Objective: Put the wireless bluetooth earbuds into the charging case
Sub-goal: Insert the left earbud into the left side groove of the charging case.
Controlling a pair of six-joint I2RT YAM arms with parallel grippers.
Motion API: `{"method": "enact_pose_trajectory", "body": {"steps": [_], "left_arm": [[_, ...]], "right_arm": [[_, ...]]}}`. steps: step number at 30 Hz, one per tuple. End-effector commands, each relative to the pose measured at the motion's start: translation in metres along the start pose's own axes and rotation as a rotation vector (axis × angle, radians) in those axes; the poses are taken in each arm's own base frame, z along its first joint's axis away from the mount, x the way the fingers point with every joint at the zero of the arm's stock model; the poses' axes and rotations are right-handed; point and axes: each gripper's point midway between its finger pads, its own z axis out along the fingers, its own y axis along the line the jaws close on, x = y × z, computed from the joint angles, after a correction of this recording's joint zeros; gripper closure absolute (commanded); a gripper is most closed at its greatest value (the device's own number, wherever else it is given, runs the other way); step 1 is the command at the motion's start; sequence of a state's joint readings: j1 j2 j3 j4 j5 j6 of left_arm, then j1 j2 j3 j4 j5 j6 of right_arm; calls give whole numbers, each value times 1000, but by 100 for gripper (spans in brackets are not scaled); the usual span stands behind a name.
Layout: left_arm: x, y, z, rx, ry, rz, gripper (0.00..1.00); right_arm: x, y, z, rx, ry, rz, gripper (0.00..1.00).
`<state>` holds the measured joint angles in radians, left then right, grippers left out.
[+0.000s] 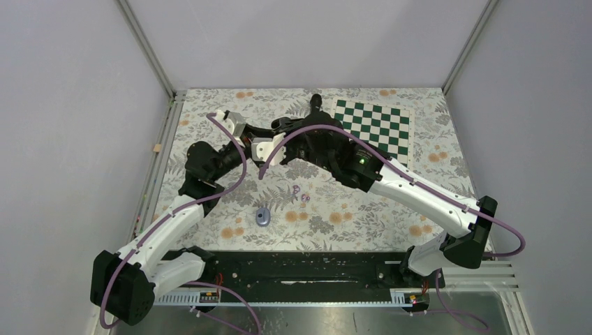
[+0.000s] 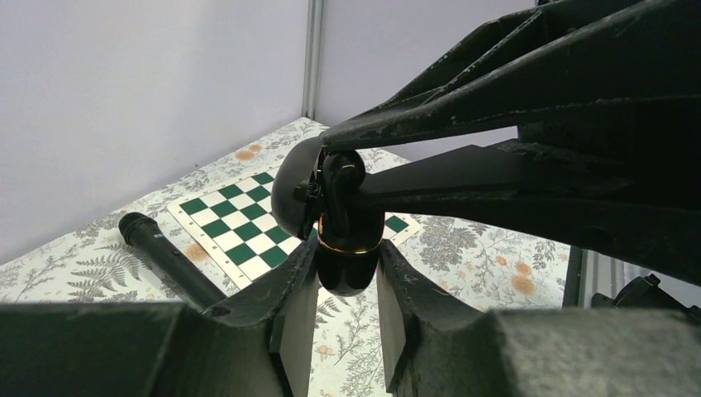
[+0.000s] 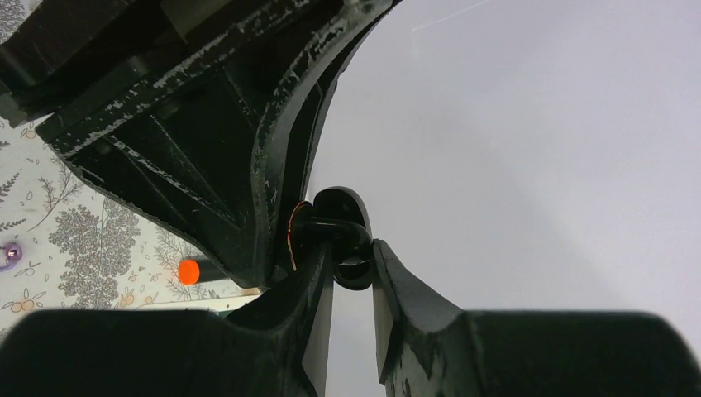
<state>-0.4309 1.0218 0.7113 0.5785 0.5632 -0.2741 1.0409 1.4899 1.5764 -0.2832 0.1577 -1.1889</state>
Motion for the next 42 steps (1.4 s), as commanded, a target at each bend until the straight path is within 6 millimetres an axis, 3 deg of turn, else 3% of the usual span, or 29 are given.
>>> {"method": "enact_pose_trajectory", "body": {"steps": [1,9,17,28,42], "left_arm": [[-42,-9,1,22,-138,72,100],[-38,-19,0,83,-121,100,100],[-40,-23,0,105,-127,127,100],[-41,-24,1,114,-119,132,100],[-59,1,5,-35,-190,64,100]], "right_arm": [[-6,8,-5,-62,-18,-21,84],[-7,5,-9,-57,-21,0,87],[-11,8,-15,-64,-47,37,100],[-22,-1,-12,-27,-118,-77,100],[-30,-14,-3,46,-151,-159,100]]}}
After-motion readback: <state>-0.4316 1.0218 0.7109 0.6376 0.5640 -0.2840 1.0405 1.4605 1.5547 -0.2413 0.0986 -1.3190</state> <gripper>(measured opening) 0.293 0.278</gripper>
